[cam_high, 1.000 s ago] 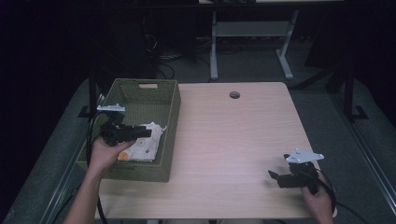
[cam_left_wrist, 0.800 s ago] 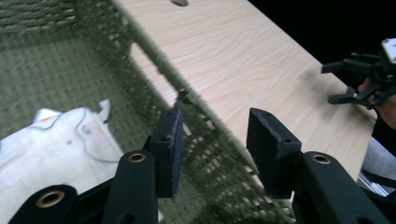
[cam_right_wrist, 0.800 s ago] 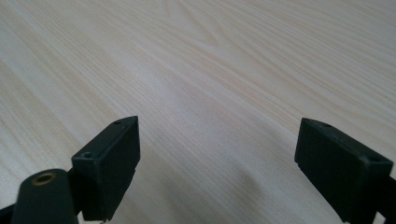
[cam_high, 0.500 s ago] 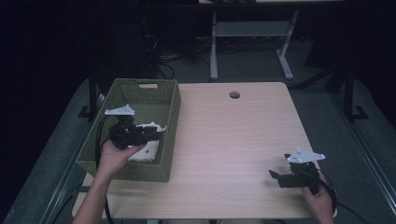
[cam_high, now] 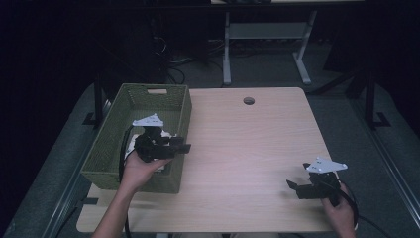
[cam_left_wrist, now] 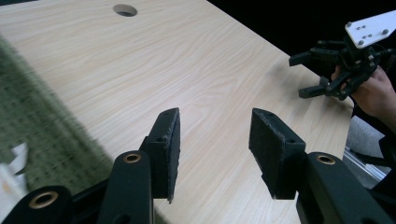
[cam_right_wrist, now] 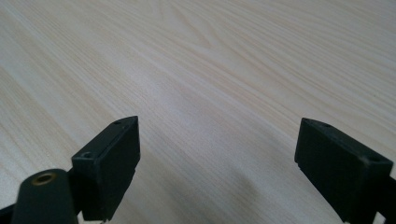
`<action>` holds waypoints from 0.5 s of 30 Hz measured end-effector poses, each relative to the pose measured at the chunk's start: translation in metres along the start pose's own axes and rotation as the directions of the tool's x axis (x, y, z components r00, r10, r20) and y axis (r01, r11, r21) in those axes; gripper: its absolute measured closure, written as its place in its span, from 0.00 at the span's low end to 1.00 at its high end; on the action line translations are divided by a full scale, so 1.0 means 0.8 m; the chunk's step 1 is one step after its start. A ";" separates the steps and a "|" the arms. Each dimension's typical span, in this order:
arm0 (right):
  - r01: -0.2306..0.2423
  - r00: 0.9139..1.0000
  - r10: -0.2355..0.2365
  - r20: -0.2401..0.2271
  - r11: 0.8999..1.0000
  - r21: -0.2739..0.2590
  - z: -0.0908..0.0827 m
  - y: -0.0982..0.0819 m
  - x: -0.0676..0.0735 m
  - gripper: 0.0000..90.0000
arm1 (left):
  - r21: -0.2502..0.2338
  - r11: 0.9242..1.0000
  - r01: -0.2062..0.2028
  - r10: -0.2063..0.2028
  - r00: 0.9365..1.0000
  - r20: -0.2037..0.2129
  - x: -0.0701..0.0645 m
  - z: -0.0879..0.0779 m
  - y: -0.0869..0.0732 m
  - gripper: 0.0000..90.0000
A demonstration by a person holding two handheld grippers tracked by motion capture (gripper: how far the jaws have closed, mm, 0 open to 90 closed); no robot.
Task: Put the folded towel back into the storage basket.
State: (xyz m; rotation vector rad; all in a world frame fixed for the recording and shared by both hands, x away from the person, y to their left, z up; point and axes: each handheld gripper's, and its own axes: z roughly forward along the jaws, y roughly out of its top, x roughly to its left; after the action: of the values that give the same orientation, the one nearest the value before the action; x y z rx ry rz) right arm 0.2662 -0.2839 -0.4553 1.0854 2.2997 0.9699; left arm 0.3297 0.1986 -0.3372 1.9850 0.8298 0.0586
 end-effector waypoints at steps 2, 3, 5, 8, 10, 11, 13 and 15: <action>0.000 1.000 0.000 0.000 1.000 -0.002 0.000 0.000 0.000 0.15 | 0.016 1.000 -0.014 0.014 1.000 -0.016 -0.009 0.009 0.002 0.60; -0.001 1.000 0.001 0.000 1.000 -0.004 0.000 0.000 0.000 0.15 | 0.021 1.000 -0.022 0.022 1.000 -0.019 -0.014 0.014 0.003 0.60; -0.002 1.000 0.002 -0.001 1.000 -0.007 -0.001 0.000 -0.001 0.15 | 0.022 0.999 -0.024 0.024 1.000 -0.020 -0.019 0.020 0.005 0.60; 0.002 1.000 -0.002 -0.001 1.000 -0.007 -0.001 0.000 -0.001 0.15 | 0.026 0.999 -0.034 0.034 0.999 -0.024 -0.028 0.030 0.007 0.59; 0.002 1.000 -0.002 0.000 1.000 -0.007 -0.001 0.000 -0.001 0.15 | 0.026 0.999 -0.039 0.040 0.999 -0.020 -0.034 0.036 0.008 0.59; 0.002 1.000 -0.002 0.001 1.000 -0.008 -0.002 0.000 -0.001 0.15 | 0.027 0.999 -0.043 0.043 0.999 -0.017 -0.037 0.040 0.009 0.59; 0.003 1.000 -0.003 0.003 1.000 -0.010 -0.002 0.000 -0.001 0.15 | 0.029 0.998 -0.049 0.050 0.999 -0.018 -0.041 0.045 0.010 0.58; 0.003 1.000 -0.003 0.004 1.000 -0.011 -0.003 0.000 -0.001 0.15 | 0.026 0.999 -0.047 0.048 0.999 -0.014 -0.043 0.049 0.010 0.57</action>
State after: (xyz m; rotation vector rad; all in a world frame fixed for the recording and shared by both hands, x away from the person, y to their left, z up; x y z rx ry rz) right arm 0.2656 -0.2857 -0.4539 1.0777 2.2902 0.9771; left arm 0.3218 0.1470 -0.3422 2.0303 0.7962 0.0909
